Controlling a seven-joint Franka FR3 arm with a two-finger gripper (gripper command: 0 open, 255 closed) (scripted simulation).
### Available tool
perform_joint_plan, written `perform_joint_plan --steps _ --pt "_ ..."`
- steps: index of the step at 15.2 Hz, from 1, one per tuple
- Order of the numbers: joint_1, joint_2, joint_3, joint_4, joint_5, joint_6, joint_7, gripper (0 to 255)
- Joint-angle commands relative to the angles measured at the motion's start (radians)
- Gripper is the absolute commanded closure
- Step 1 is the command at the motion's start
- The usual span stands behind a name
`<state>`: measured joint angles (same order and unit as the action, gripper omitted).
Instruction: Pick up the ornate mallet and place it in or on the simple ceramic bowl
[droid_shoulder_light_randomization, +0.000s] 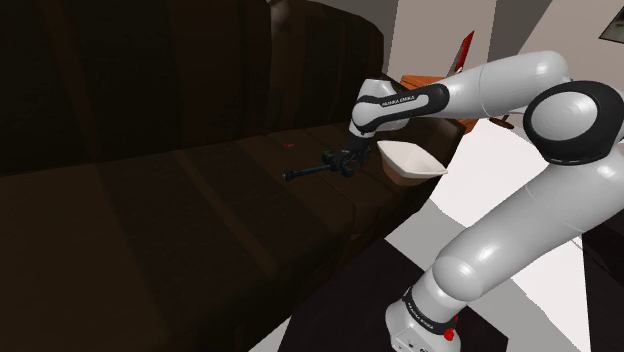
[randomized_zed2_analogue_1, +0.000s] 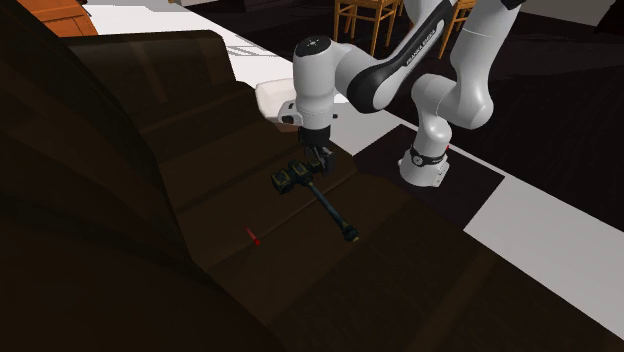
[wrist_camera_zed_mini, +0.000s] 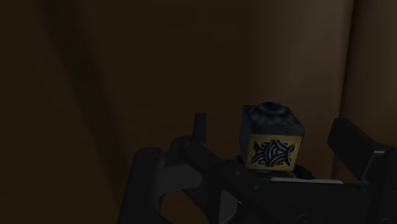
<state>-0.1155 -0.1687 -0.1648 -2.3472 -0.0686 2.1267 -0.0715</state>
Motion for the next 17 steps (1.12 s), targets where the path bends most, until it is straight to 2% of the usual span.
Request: perform_joint_plan --steps 1,3,4,13,17 --pt "0.0 0.0 0.0 0.0 0.0 0.001 0.0 0" --pt "0.0 0.0 0.0 0.0 0.0 0.001 0.0 0" --pt "0.0 0.0 0.0 0.0 0.0 0.001 0.0 255" --pt "0.0 0.0 0.0 0.0 0.0 0.001 0.0 255" --pt "0.0 -0.024 0.002 0.031 -0.002 -0.056 0.0 255"
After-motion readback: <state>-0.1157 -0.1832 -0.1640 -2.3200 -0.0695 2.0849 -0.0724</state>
